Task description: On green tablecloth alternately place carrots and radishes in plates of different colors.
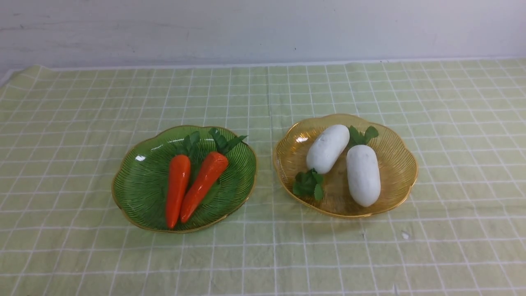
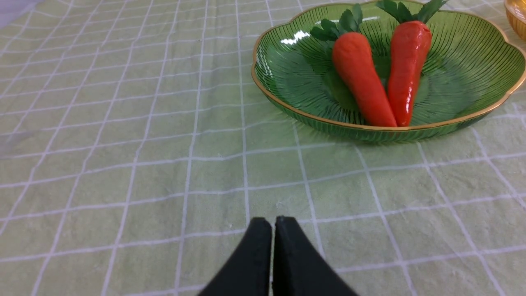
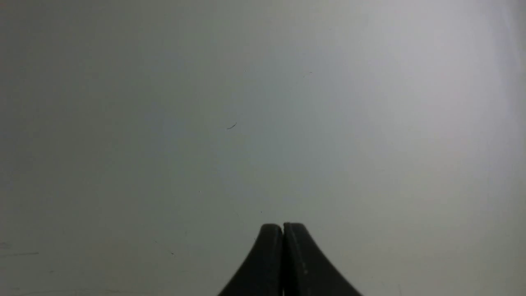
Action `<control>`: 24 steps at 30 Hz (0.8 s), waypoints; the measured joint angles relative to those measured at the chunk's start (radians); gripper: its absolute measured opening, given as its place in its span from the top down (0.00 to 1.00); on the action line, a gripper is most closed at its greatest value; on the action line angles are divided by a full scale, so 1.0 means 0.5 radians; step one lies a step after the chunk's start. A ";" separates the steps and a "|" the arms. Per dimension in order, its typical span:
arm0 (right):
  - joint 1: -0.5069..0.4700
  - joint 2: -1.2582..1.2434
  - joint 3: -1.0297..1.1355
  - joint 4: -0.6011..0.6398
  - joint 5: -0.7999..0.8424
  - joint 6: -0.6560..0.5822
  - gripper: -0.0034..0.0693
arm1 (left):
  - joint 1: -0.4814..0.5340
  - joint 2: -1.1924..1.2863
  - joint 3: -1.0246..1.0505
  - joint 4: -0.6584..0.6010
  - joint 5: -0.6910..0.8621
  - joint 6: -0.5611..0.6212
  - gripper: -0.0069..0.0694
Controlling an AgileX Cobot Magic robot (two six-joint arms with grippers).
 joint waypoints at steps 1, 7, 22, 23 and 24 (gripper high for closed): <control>0.000 0.000 0.000 -0.002 0.000 -0.019 0.97 | 0.000 0.000 0.000 0.000 0.000 0.000 0.92; 0.000 0.000 0.020 -0.168 -0.007 -0.215 0.97 | 0.000 0.000 0.000 0.000 0.000 0.000 0.92; 0.049 -0.270 0.809 -1.396 0.071 0.898 0.97 | 0.000 0.000 0.000 0.000 0.000 0.000 0.92; 0.049 -0.314 0.911 -1.445 0.076 1.005 0.97 | 0.000 0.000 0.000 0.000 0.000 0.000 0.92; 0.049 -0.336 1.005 -1.487 0.084 1.092 0.97 | 0.000 0.000 0.000 0.000 0.000 0.000 0.92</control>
